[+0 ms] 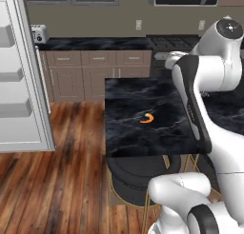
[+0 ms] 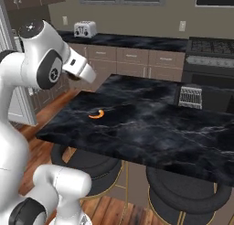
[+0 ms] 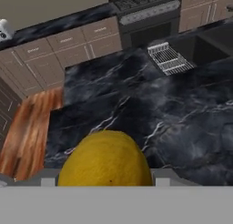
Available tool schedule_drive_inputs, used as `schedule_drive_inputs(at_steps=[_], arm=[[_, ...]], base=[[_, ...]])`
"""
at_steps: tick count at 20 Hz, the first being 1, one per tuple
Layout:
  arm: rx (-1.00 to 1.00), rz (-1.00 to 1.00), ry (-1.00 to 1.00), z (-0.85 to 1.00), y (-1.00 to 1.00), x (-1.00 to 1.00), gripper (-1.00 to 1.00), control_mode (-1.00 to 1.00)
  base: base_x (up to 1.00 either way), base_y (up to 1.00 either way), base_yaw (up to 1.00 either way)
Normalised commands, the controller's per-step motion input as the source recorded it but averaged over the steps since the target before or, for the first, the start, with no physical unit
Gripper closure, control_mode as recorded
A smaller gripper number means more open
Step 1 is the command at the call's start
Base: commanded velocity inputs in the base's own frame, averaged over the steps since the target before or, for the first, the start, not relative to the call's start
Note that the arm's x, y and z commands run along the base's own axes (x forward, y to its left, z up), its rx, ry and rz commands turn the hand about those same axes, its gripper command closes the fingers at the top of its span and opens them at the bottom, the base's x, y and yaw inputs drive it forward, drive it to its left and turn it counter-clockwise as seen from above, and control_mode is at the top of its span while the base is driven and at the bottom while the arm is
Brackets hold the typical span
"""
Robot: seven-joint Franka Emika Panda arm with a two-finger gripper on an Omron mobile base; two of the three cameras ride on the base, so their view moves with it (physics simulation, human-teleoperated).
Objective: Open the fridge, remove the apple, lemon, and shrimp, and place them on any counter.
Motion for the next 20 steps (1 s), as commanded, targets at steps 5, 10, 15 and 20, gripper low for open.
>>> schedule_drive_inputs(at_steps=[5, 10, 15, 20], arm=[[0.10, 0.00, 0.10, -0.32, -0.47, 0.68, 1.00, -1.00], [0.08, 0.01, 0.25, -0.71, -0.39, 0.59, 1.00, -1.00], [0.01, 0.00, 0.34, -1.00, -0.20, 0.77, 1.00, -1.00], [0.00, 0.00, 0.27, -1.00, -0.01, 0.91, 1.00, -1.00]], base=[[0.00, 0.00, 0.00], [0.00, 0.00, 0.00], [0.00, 0.00, 0.00], [0.00, 0.00, 0.00]])
